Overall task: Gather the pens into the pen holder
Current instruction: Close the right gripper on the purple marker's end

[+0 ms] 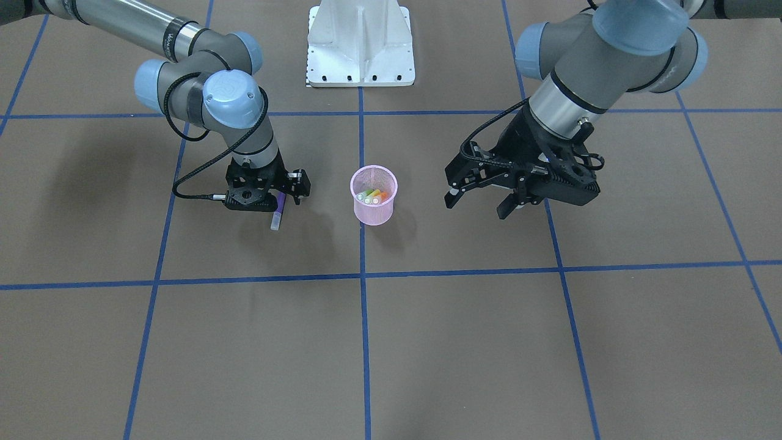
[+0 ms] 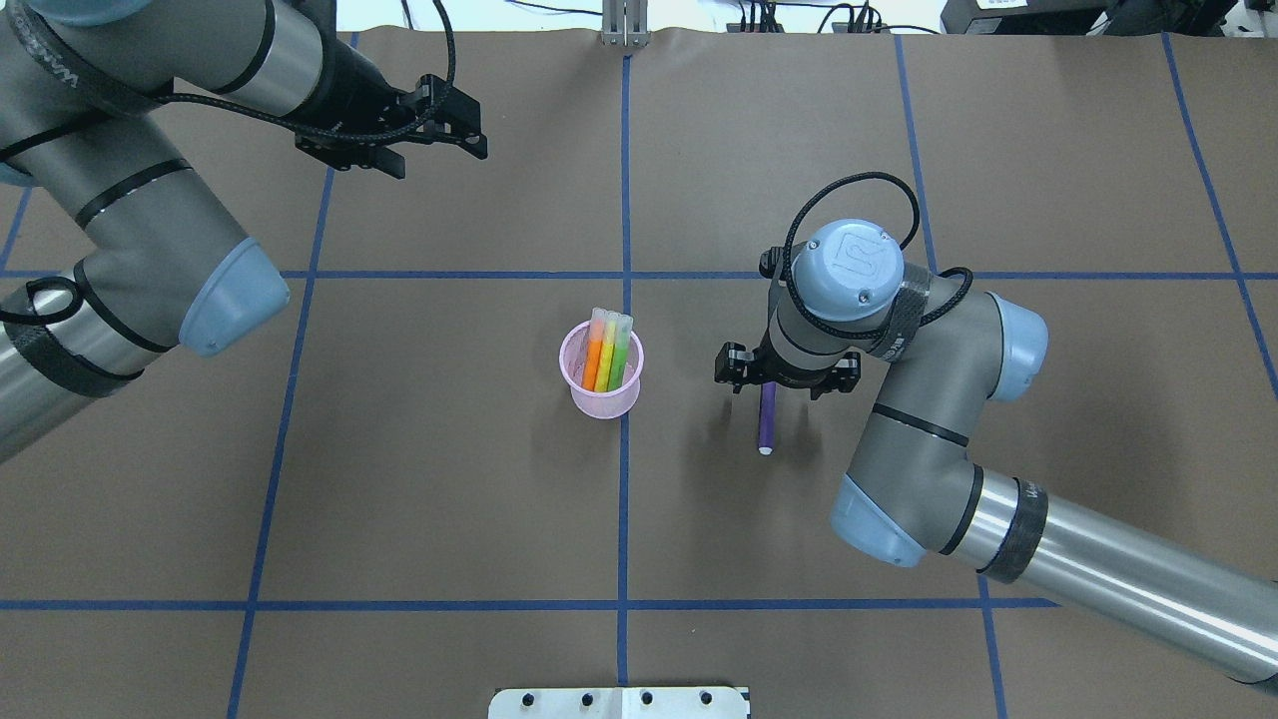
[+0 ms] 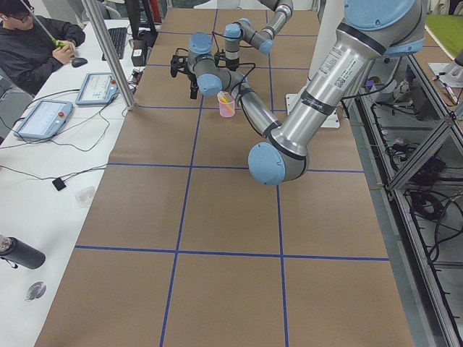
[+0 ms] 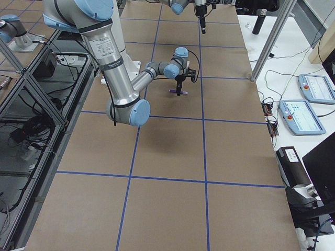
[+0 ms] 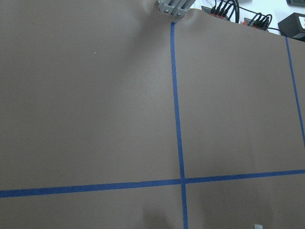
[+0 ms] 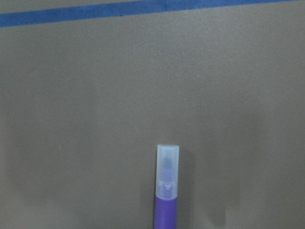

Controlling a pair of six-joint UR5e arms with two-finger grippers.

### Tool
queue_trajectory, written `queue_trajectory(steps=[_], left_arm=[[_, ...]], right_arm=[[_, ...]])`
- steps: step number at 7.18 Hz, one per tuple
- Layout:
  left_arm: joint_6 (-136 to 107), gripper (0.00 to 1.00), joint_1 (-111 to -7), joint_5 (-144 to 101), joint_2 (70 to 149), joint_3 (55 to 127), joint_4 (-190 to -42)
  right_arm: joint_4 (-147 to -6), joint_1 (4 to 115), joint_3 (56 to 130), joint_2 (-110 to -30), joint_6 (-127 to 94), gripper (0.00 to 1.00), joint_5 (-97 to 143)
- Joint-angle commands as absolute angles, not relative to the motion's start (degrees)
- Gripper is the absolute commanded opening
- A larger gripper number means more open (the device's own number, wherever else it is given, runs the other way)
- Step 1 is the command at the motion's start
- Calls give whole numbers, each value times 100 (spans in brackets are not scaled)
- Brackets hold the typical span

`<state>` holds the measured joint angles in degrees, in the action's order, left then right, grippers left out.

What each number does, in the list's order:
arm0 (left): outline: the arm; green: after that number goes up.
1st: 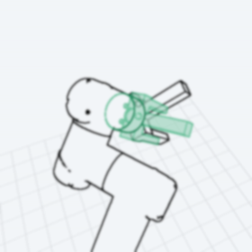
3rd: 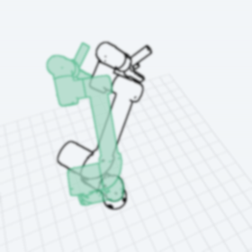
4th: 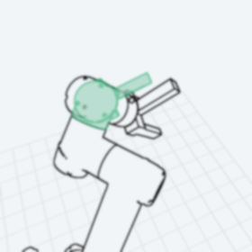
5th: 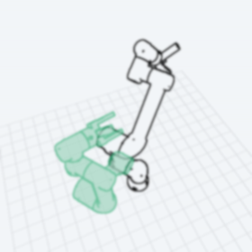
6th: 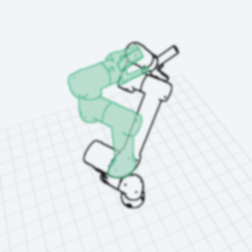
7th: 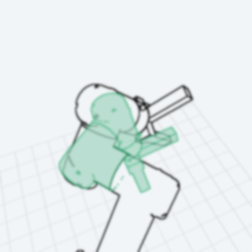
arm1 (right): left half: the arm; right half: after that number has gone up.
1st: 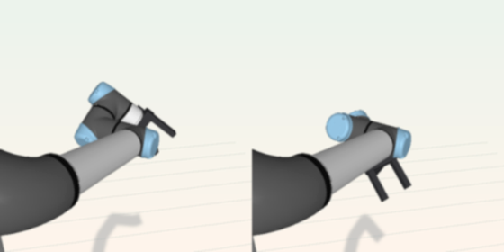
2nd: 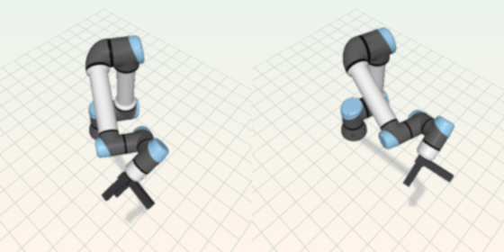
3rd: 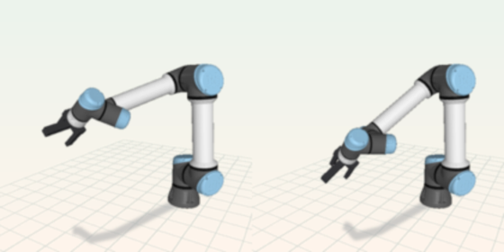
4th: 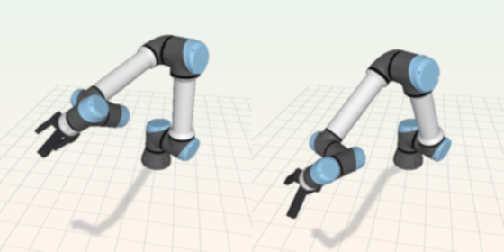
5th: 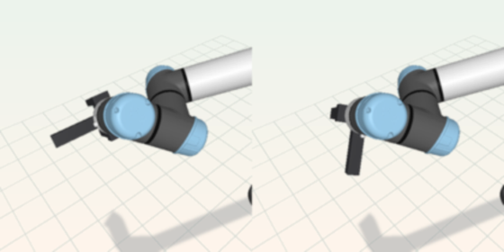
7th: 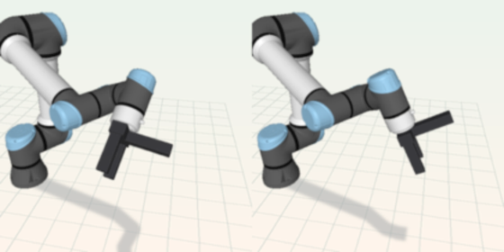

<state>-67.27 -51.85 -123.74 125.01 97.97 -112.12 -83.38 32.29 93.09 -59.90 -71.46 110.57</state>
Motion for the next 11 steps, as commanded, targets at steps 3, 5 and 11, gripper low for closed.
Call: queue_trajectory(steps=[3, 5, 11], left_arm=[[-6715, 99, -5177, -12358, 12498, 9765, -11215], [-6689, 99, -5177, -12357, 12498, 9765, -11215], [-6601, 99, -5177, -12366, 12489, 9721, -11232]], right_arm=[[-8323, 3252, 9237, -5959, -7137, 73, 10951], [-8323, 3270, 9176, -5950, -7119, 65, 10951], [-8358, 3261, 8956, -5713, -7163, 55, 10951]])
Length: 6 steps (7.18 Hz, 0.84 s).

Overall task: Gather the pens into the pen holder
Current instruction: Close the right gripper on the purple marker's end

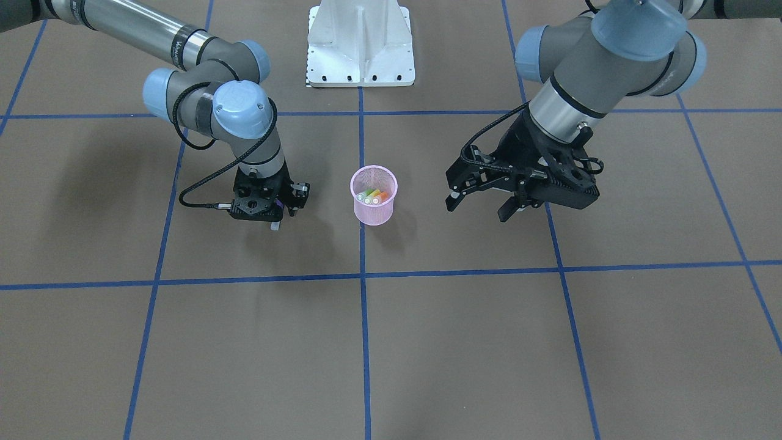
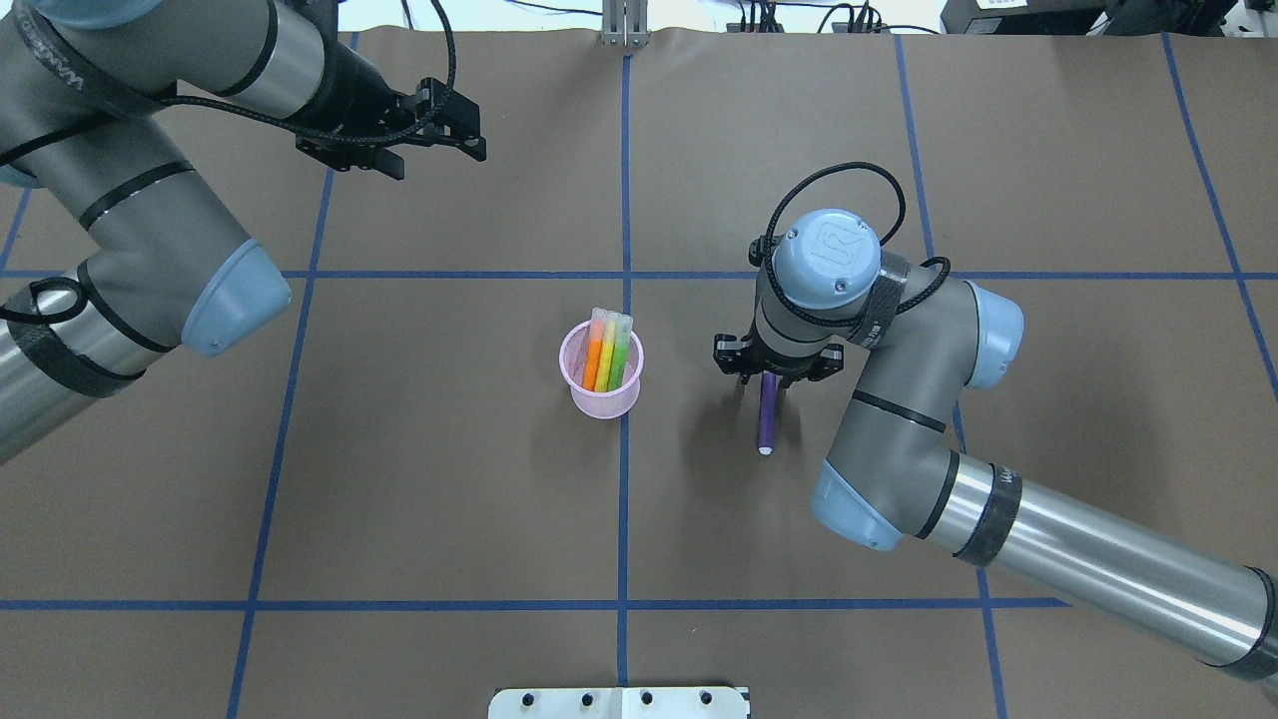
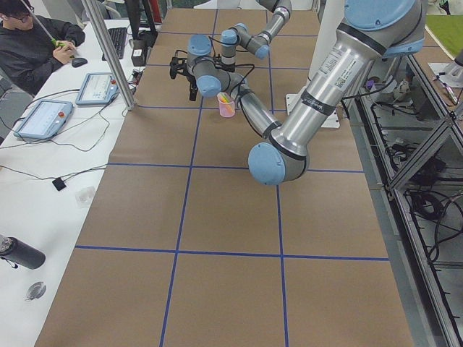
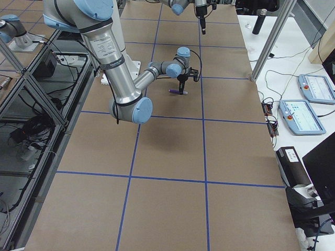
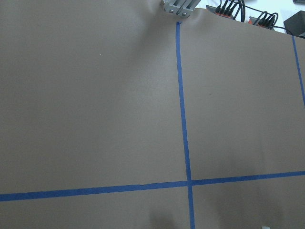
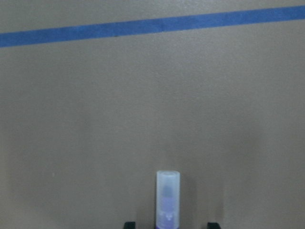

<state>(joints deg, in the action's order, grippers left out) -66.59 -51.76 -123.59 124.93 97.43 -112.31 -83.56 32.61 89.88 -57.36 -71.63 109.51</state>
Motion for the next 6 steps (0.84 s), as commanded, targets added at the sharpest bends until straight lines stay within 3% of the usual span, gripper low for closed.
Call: queue_trajectory(steps=[1, 6], left_arm=[[-6601, 99, -5177, -12358, 12489, 9712, -11232], [-6601, 99, -5159, -12358, 12507, 9686, -11241]], right_arm=[[-8367, 3261, 8956, -5713, -7163, 55, 10951], [-8394, 3270, 8965, -5766, -7137, 51, 10969]])
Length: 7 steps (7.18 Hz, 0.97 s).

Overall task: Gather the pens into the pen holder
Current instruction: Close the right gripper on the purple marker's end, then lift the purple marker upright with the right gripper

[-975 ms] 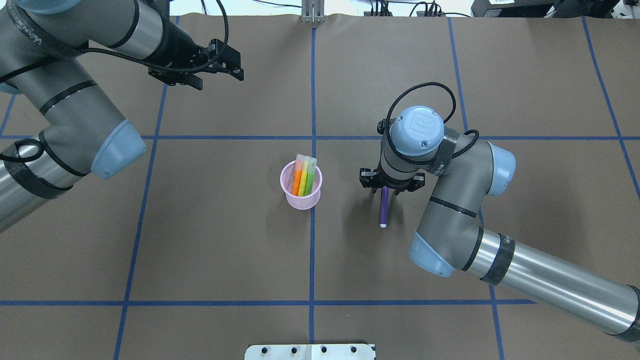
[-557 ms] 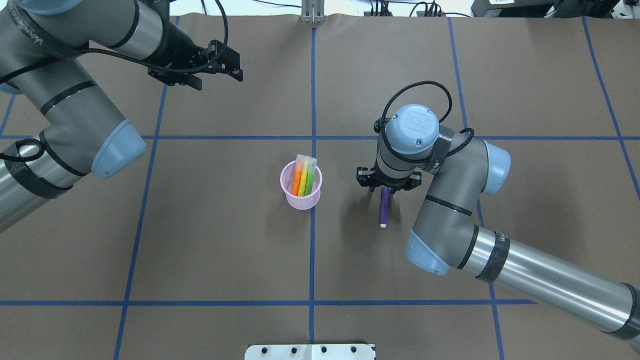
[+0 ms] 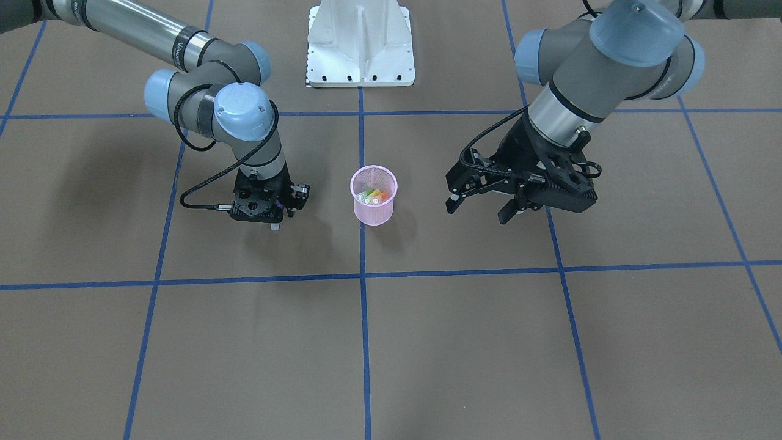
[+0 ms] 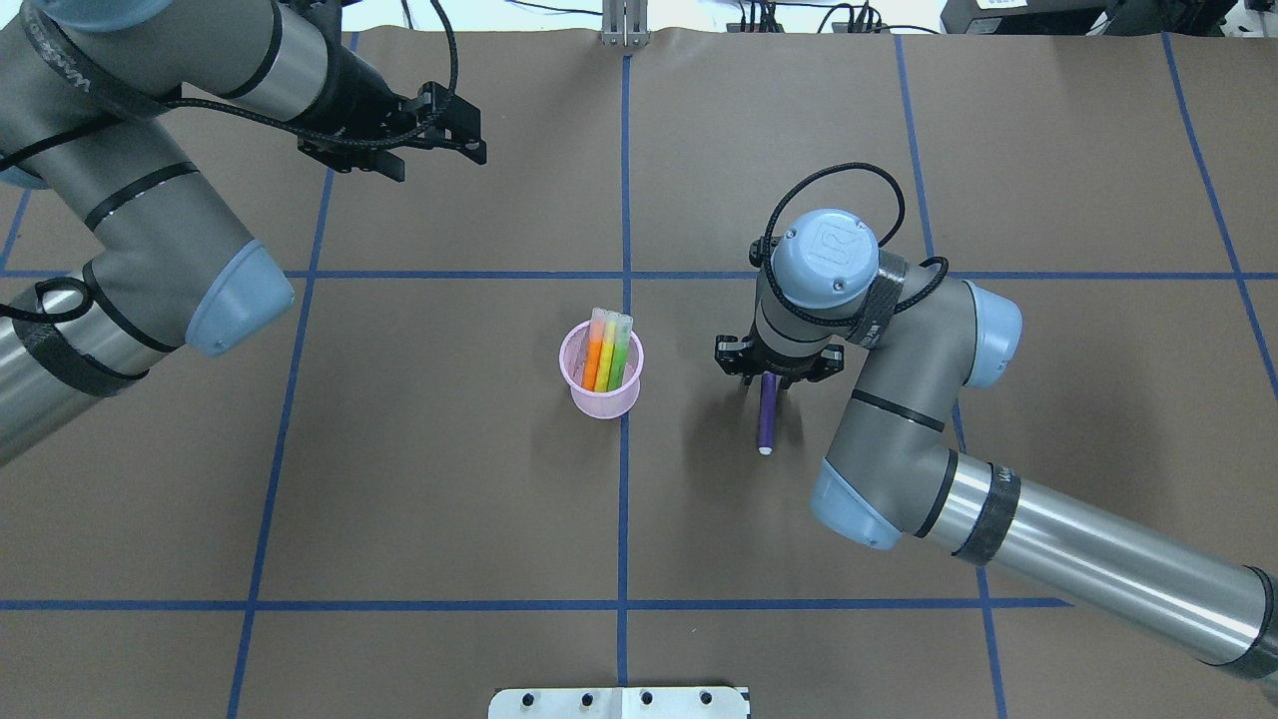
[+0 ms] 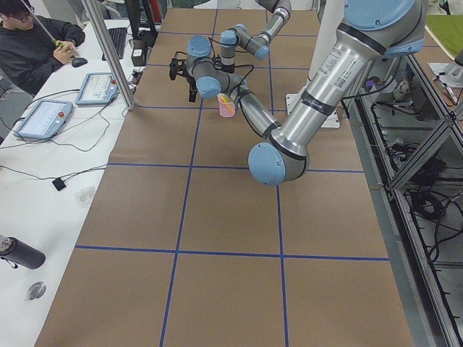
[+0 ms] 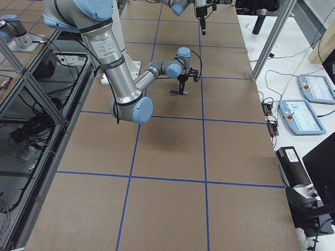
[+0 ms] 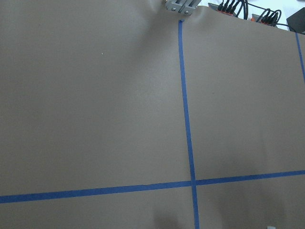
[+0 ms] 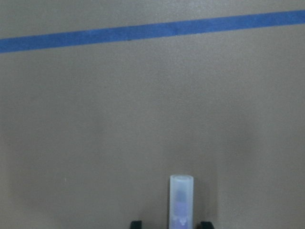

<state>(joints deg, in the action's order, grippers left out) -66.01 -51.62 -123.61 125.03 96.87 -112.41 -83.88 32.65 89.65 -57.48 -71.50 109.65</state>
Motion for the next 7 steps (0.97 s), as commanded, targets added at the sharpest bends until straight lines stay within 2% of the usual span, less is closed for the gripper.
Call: queue_trajectory(steps=[1, 2, 3, 4, 5, 7], left_arm=[[-6592, 99, -5159, -12366, 12507, 9686, -11241], [-6600, 99, -5159, -12358, 12507, 9686, -11241], [-6601, 99, -5159, -12357, 12507, 9686, -11241], [-6592, 99, -5159, -12357, 12507, 9677, -11241], [-6592, 98, -5159, -12357, 12507, 9677, -11241], [-6574, 98, -5177, -12357, 12507, 9677, -11232]], right_arm=[[-8394, 3270, 8965, -5766, -7137, 51, 10977], [-8394, 3270, 8965, -5766, -7137, 46, 10978], [-8402, 3270, 8974, -5766, -7137, 29, 10978], [-8394, 3287, 8991, -5766, -7137, 3, 10995], [-8402, 3322, 9035, -5774, -7093, 0, 11013], [-8420, 3706, 9481, -5792, -7058, 0, 11309]])
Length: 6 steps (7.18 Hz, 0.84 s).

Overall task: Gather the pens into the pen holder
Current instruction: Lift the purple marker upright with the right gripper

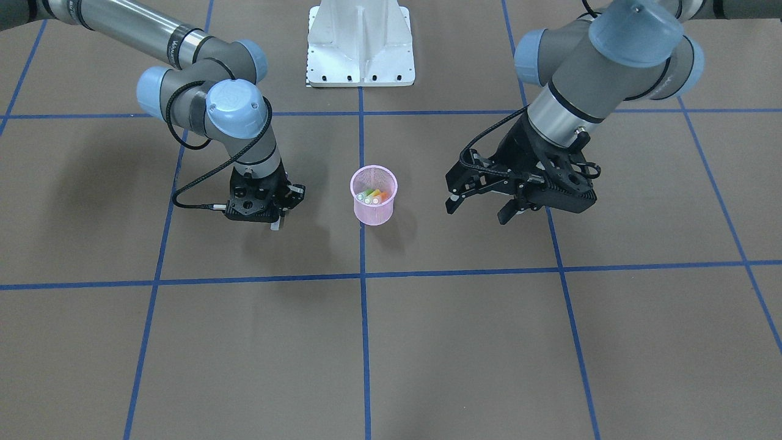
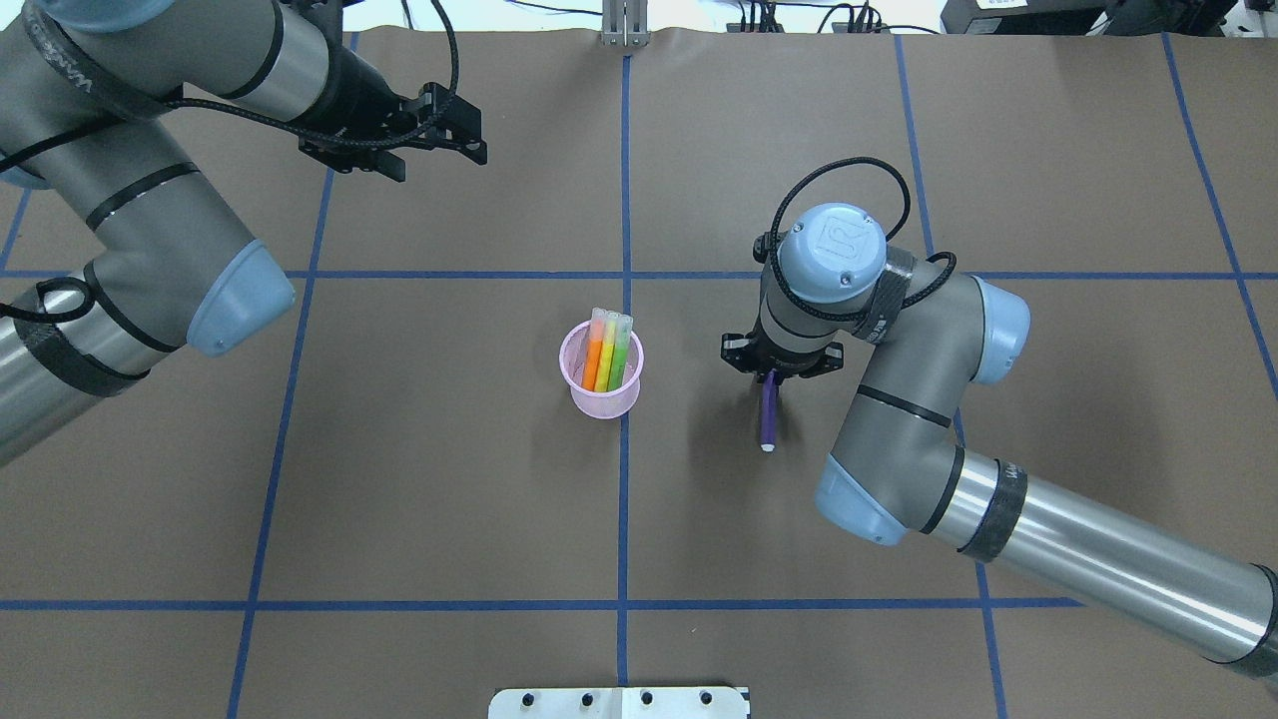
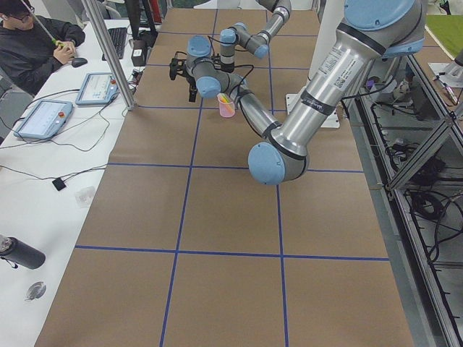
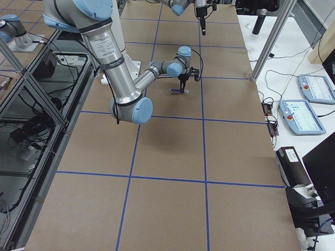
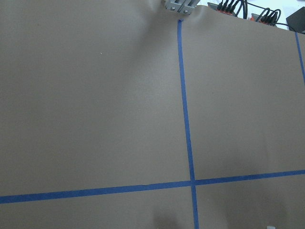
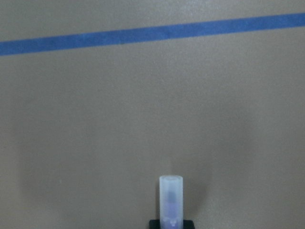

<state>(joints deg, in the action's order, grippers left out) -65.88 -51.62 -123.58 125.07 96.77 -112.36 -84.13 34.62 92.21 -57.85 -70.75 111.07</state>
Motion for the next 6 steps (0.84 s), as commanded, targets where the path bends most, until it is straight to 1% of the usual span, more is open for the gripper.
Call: queue_trajectory(steps=[1, 2, 3, 4, 6], left_arm=[[-6287, 98, -5255, -12375, 12489, 9677, -11215], [-5910, 98, -5369, -12392, 12298, 9642, -11206], [-5671, 98, -5422, -12384, 12252, 9555, -11206], [-5652, 98, -5440, -12392, 12252, 9423, -11215], [-5651, 99, -5475, -12393, 12252, 9343, -11206]], right_arm=[[-8368, 3874, 9779, -5757, -7058, 0, 11190], [-8315, 3954, 10243, -5722, -7058, 0, 10875], [-7636, 3938, 10439, -5678, -7058, 0, 10307], [-6759, 3763, 10441, -5669, -7066, 0, 9683], [-5787, 2992, 10389, -5678, -6892, 0, 8181]])
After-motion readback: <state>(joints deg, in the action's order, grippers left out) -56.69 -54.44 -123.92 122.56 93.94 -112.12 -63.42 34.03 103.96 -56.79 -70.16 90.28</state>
